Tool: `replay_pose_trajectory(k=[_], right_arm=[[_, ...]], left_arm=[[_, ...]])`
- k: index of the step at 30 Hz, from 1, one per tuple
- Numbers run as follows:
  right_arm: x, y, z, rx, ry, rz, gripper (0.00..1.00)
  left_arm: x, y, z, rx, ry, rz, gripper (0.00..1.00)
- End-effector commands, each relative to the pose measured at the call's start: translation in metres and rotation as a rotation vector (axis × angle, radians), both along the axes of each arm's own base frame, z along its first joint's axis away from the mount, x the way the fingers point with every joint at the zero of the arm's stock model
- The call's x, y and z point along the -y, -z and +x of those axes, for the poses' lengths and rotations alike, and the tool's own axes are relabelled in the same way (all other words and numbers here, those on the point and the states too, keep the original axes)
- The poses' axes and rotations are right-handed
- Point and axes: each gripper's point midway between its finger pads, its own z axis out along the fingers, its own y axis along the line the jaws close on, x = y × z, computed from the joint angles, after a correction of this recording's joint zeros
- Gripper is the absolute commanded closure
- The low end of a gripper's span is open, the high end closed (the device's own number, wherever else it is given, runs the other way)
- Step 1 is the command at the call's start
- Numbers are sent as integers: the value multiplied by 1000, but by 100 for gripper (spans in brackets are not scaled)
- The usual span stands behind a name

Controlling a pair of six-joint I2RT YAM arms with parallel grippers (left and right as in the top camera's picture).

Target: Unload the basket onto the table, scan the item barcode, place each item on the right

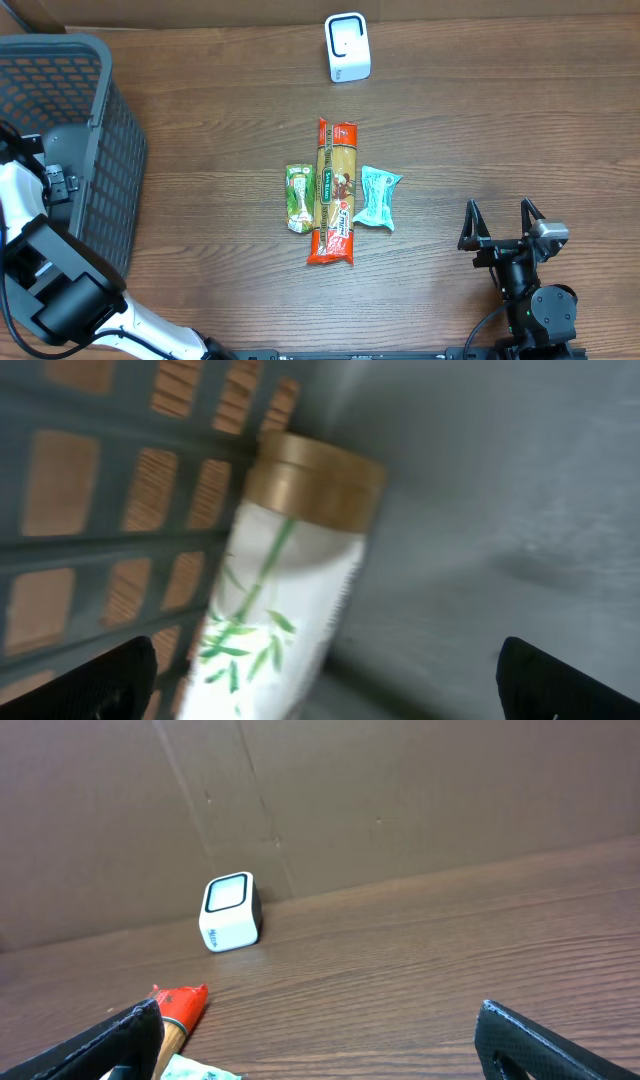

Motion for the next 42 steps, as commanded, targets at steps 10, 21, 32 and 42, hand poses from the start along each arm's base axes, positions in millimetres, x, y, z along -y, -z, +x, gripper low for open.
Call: replay_pose_trajectory(k=[10, 21, 32, 42], right_arm=[[0, 1, 0, 8, 1, -7, 0], [0, 1, 0, 8, 1, -7, 0], [0, 1, 0, 8, 1, -7, 0], [0, 1, 0, 8, 1, -7, 0]], left_arm=[[-12, 40, -27, -50, -19, -88, 5], [12, 80, -30, -39, -104, -255, 51], [26, 77, -30, -17, -203, -314, 96], [66, -57, 50, 278, -97, -311, 96]])
